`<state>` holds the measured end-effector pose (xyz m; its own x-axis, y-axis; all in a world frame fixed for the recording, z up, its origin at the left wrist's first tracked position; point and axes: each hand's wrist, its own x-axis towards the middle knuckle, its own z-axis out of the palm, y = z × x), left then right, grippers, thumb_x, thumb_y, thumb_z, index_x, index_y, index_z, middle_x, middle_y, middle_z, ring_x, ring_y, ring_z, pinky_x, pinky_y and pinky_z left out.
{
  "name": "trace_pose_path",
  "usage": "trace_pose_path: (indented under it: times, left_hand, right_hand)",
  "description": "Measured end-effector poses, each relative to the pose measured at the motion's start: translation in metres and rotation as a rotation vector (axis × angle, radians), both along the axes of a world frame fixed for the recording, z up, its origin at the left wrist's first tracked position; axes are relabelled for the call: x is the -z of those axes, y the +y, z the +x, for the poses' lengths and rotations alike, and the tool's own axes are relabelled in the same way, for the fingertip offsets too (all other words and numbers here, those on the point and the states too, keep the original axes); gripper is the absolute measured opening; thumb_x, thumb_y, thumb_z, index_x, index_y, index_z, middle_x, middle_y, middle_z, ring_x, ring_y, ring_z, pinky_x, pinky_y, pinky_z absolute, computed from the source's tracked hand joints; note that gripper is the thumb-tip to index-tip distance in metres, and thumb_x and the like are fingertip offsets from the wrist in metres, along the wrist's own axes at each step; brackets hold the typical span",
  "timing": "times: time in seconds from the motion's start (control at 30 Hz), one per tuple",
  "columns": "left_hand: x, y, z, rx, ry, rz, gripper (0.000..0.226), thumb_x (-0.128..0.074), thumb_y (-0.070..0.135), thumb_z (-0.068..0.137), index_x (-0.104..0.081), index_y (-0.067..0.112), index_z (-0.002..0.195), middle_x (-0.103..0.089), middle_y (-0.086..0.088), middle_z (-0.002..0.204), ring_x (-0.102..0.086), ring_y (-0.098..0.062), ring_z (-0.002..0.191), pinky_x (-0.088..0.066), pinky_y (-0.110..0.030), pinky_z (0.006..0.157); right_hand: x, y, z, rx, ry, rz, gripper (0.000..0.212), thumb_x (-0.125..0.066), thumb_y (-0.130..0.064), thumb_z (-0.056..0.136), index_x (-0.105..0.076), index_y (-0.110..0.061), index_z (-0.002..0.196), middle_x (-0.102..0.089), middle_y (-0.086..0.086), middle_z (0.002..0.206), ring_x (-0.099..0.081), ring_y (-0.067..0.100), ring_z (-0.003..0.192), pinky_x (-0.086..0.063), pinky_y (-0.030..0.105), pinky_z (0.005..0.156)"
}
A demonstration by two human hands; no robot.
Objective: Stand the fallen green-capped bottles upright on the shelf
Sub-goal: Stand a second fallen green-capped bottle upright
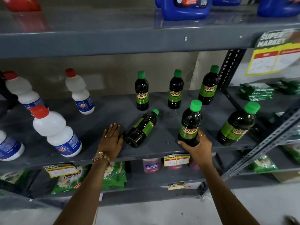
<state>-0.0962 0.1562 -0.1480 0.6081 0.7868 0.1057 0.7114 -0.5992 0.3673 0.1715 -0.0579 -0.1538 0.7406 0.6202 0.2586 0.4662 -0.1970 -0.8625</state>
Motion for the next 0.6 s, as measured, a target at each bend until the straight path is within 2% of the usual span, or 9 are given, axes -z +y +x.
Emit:
trace_pose_path:
  times: [0.1, 0.4, 0.53, 0.6]
  left_hand:
    - [0.000, 0.000, 0.000, -0.001, 0.008, 0.009, 0.053, -0.034, 0.025, 0.099, -0.016, 0.008, 0.146, -0.012, -0.012, 0.158, -0.005, -0.021, 0.147, 0.001, -0.036, 0.120]
    - [-0.005, -0.002, 0.002, 0.006, 0.052, 0.004, 0.052, -0.035, 0.023, 0.099, -0.019, 0.010, 0.146, -0.014, -0.012, 0.158, -0.006, -0.023, 0.147, -0.002, -0.039, 0.120]
    - [-0.006, -0.004, 0.002, -0.004, 0.072, -0.001, 0.052, -0.033, 0.024, 0.099, -0.018, 0.011, 0.147, -0.012, -0.011, 0.158, -0.005, -0.022, 0.147, -0.001, -0.039, 0.121]
    - [-0.006, -0.004, 0.002, -0.006, 0.092, -0.016, 0.052, -0.031, 0.025, 0.099, -0.015, 0.011, 0.147, -0.009, -0.009, 0.159, -0.003, -0.021, 0.147, 0.001, -0.038, 0.121]
  right_hand:
    - [-0.001, -0.013, -0.004, -0.017, -0.026, -0.011, 0.067, -0.089, -0.035, 0.058, -0.061, -0.012, 0.114, -0.069, 0.004, 0.102, -0.064, 0.019, 0.093, -0.052, 0.033, 0.082]
    - [0.000, -0.028, 0.008, -0.150, 0.018, -0.088, 0.080, -0.089, -0.021, 0.058, -0.054, -0.012, 0.130, -0.060, -0.009, 0.111, -0.057, 0.011, 0.104, -0.035, 0.001, 0.082]
    - [0.003, -0.027, 0.012, -0.150, 0.051, -0.083, 0.077, -0.090, -0.018, 0.056, -0.057, -0.011, 0.125, -0.061, -0.008, 0.107, -0.059, 0.017, 0.105, -0.041, 0.019, 0.086]
    - [0.004, -0.027, 0.012, -0.145, 0.055, -0.089, 0.078, -0.090, -0.018, 0.056, -0.056, -0.010, 0.126, -0.064, -0.002, 0.111, -0.060, 0.018, 0.106, -0.042, 0.023, 0.089]
